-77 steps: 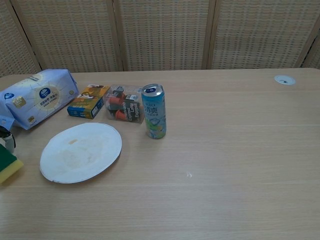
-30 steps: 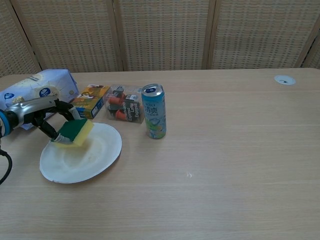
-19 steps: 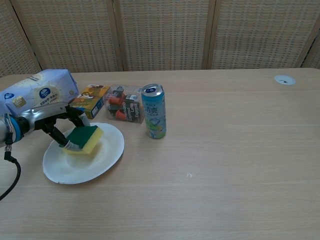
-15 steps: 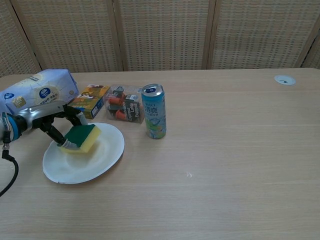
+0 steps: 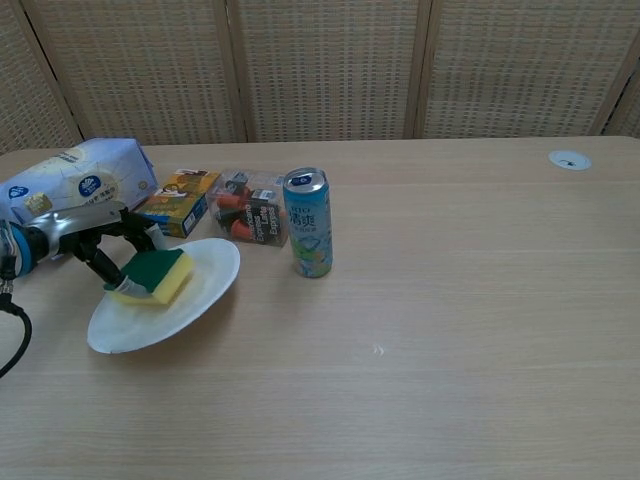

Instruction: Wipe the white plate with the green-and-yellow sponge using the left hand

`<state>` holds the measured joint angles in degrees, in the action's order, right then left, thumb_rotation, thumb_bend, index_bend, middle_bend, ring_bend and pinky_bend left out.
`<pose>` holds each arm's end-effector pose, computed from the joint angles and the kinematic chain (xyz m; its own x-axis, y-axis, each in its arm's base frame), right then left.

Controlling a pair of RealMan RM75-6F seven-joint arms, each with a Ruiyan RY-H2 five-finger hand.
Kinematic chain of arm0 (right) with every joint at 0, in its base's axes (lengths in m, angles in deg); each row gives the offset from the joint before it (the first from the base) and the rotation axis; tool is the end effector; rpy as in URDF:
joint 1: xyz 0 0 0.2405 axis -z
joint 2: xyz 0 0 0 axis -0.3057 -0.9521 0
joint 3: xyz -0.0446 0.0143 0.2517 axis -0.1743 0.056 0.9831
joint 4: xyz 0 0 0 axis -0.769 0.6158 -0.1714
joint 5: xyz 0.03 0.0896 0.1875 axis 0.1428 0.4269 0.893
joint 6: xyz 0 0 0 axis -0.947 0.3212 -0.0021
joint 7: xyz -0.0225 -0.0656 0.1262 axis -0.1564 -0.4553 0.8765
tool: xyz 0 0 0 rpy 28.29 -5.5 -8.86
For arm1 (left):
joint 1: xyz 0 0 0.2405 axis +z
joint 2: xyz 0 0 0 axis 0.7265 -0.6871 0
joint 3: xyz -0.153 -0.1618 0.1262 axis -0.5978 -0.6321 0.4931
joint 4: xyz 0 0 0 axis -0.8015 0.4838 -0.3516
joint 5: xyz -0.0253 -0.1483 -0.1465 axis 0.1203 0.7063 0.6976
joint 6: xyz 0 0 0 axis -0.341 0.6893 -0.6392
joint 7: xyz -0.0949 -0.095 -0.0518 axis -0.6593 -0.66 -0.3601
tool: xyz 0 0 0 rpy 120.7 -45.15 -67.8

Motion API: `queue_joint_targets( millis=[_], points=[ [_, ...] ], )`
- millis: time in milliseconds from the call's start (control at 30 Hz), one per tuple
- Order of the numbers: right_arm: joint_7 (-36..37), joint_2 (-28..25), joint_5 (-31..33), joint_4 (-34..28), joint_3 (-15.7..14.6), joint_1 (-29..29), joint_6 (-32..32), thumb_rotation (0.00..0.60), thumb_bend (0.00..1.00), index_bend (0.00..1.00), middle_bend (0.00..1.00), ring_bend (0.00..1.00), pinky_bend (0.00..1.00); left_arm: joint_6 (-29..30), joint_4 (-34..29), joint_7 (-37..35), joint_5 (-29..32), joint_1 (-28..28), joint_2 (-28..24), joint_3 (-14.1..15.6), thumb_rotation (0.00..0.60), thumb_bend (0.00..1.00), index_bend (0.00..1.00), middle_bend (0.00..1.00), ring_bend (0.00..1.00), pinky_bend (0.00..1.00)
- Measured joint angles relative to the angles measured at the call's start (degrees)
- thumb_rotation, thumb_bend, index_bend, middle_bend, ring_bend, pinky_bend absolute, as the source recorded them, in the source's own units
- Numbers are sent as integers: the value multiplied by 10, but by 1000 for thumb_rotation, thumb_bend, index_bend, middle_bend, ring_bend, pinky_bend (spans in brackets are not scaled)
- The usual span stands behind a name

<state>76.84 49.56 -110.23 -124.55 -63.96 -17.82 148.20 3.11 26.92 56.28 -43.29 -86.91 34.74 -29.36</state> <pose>-0.3018 -0.1626 0.1971 0.4348 0.1405 0.8895 -0.8998 0.0276 0.4355 -0.2634 0.3726 -0.0337 0.1434 0.5001 0.8540 0.9891 -0.1019 -0.1064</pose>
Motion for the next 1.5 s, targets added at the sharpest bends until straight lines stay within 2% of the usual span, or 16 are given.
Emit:
queue_joint_targets(
  millis=[767, 1067, 1200, 1500],
  points=[
    [14, -5, -3, 2, -1, 2, 3, 600, 0, 0, 0, 0, 0, 5, -53, 28, -11, -9, 13, 6, 600, 65, 594, 410, 296, 19],
    [22, -8, -8, 2, -3, 6, 10, 600, 0, 0, 0, 0, 0, 37, -108, 29, -18, -7, -25, -6, 600, 65, 594, 410, 300, 9],
    [26, -10, -11, 3, -5, 7, 10, 600, 0, 0, 0, 0, 0, 29, -144, 44, -12, -10, -41, -7, 600, 65, 594, 410, 301, 9],
    [31, -11, -9, 3, -4, 7, 10, 600, 0, 0, 0, 0, 0, -4, -104, 79, 23, -16, -1, -3, 600, 65, 594, 410, 301, 8]
  ],
)
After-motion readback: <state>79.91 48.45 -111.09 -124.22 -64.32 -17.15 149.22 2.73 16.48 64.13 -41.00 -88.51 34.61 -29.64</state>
